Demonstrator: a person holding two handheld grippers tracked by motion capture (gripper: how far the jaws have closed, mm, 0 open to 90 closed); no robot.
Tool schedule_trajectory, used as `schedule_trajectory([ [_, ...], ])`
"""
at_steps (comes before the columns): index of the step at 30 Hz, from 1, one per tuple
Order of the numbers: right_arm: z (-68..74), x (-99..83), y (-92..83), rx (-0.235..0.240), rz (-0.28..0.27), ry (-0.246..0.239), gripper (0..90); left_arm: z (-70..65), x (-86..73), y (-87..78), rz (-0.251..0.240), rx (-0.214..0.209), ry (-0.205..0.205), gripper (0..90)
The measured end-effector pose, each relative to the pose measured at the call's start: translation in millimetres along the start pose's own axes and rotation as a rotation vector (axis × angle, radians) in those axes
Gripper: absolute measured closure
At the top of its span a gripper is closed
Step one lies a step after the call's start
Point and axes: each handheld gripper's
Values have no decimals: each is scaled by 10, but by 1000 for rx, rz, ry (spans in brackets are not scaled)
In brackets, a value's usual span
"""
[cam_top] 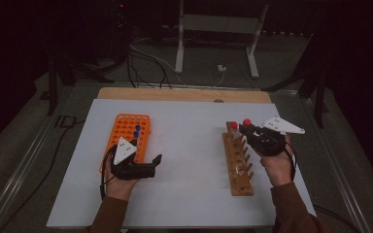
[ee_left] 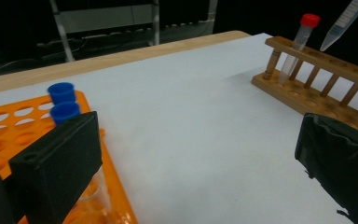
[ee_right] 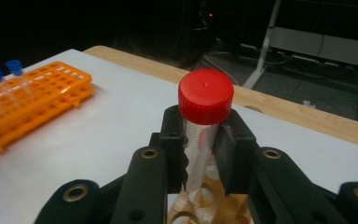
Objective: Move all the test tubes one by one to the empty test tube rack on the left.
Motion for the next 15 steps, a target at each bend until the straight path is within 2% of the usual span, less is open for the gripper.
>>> schedule_trajectory([
  [8, 175, -32, 62, 76, 5, -22, 748, -142, 91, 49, -14, -41, 35, 51],
  [15, 347, -57, 129, 154, 26, -48, 747, -300, 162, 174, -4, -79, 70, 81],
])
Point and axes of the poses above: each handheld gripper's, and its own axes: y roughly forward along the jaws, x roughly out of its top, z roughly to its left, and after that the axes turned 9 degrees about z, right-handed
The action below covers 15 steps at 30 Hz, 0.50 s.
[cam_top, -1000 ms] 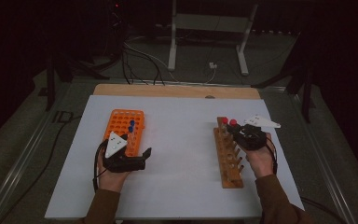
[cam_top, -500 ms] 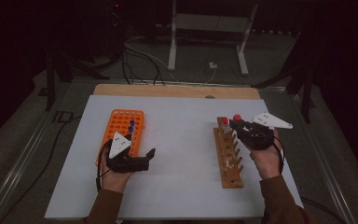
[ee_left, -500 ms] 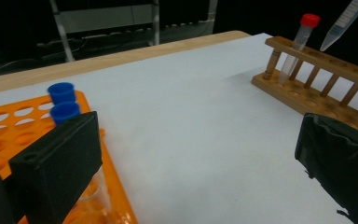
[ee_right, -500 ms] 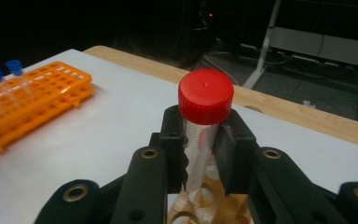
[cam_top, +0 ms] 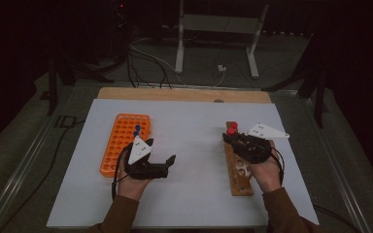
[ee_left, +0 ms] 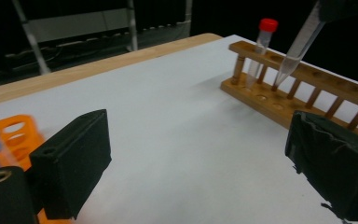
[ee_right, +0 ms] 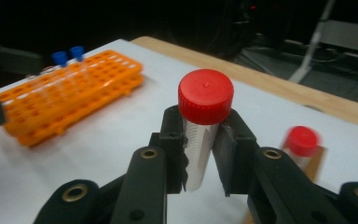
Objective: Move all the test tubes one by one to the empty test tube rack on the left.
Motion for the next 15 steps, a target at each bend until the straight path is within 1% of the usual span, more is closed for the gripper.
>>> schedule_trajectory([
  [4, 93, 1, 41, 43, 8, -7, 746, -92, 53, 93, 8, -25, 21, 120],
  [6, 141, 2, 63, 56, 13, -14, 746, -144, 78, 144, 11, -40, 32, 157],
  [8, 176, 3, 83, 79, 13, -14, 746, -201, 99, 199, 19, -56, 41, 163],
  [11, 227, 9, 115, 110, 17, -12, 745, -304, 127, 293, 36, -67, 69, 180],
  [15, 298, 14, 148, 147, 26, -22, 745, -424, 161, 413, 42, -84, 87, 234],
])
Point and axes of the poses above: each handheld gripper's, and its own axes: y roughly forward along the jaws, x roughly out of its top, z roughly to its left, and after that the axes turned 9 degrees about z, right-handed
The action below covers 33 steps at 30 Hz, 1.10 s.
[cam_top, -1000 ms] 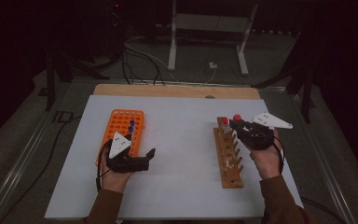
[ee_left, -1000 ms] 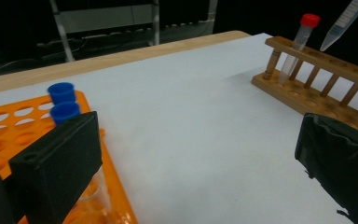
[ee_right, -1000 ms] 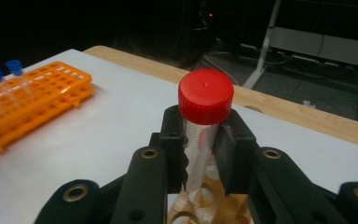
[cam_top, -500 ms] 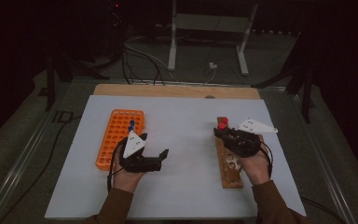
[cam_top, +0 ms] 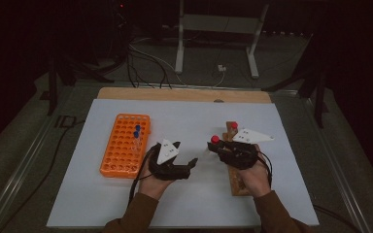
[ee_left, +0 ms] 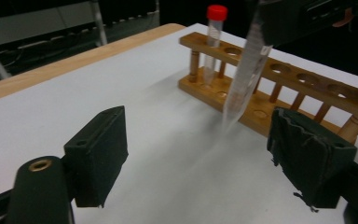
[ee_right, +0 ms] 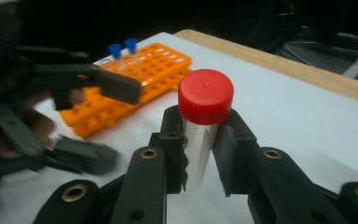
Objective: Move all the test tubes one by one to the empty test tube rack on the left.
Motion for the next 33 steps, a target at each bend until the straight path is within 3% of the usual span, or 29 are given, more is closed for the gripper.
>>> schedule_trajectory([
  [8, 86, 5, 67, 54, 9, -8, 744, -164, 59, 147, -2, -25, 60, 503],
  [14, 113, -14, 105, 70, 25, -19, 745, -169, 61, 132, -26, -53, 69, 686],
  [20, 120, -16, 119, 75, 29, -22, 738, -170, 55, 129, -22, -54, 85, 745],
  [26, 58, -18, 85, 117, 15, 0, 433, -112, 35, 104, -17, -33, 70, 747],
  [30, -17, -45, 41, 96, -5, 32, 277, -46, -1, 58, -16, -16, 46, 747],
  [33, -58, -68, 13, 50, -4, 38, 163, 16, -36, 6, -13, 3, 30, 747],
])
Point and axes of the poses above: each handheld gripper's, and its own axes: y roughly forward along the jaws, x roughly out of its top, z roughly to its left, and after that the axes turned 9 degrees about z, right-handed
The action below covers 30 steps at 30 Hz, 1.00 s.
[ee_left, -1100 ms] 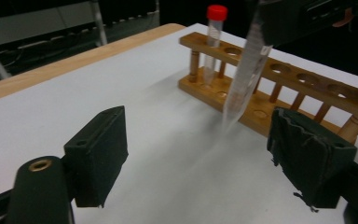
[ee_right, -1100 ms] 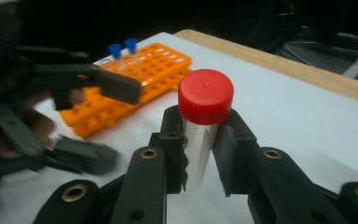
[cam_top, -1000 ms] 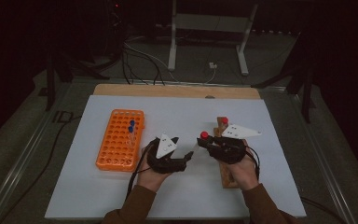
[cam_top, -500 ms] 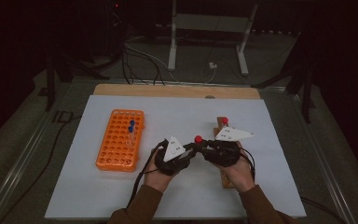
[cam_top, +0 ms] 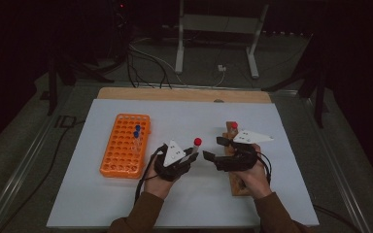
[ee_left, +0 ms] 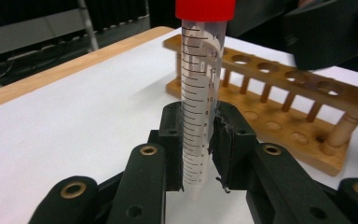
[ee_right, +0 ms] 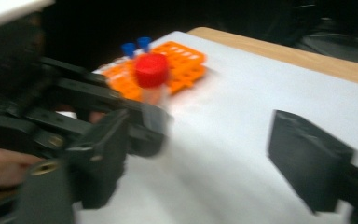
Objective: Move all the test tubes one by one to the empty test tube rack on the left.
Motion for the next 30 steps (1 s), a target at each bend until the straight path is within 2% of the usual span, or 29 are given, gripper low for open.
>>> schedule_trajectory([
  [3, -61, -36, -41, -20, -9, 21, 136, 64, -42, -68, 1, 17, -16, 748],
  [7, -135, -86, -72, -57, -16, 34, 40, 154, -108, -164, 0, 43, -34, 747],
  [14, -224, -149, -136, -116, -32, 54, 6, 304, -226, -328, -4, 78, -67, 747],
  [22, -253, -173, -174, -127, -40, 63, 1, 480, -393, -537, -1, 130, -94, 746],
  [30, -255, -180, -175, -127, -40, 65, 1, 694, -536, -777, -27, 196, -131, 746],
])
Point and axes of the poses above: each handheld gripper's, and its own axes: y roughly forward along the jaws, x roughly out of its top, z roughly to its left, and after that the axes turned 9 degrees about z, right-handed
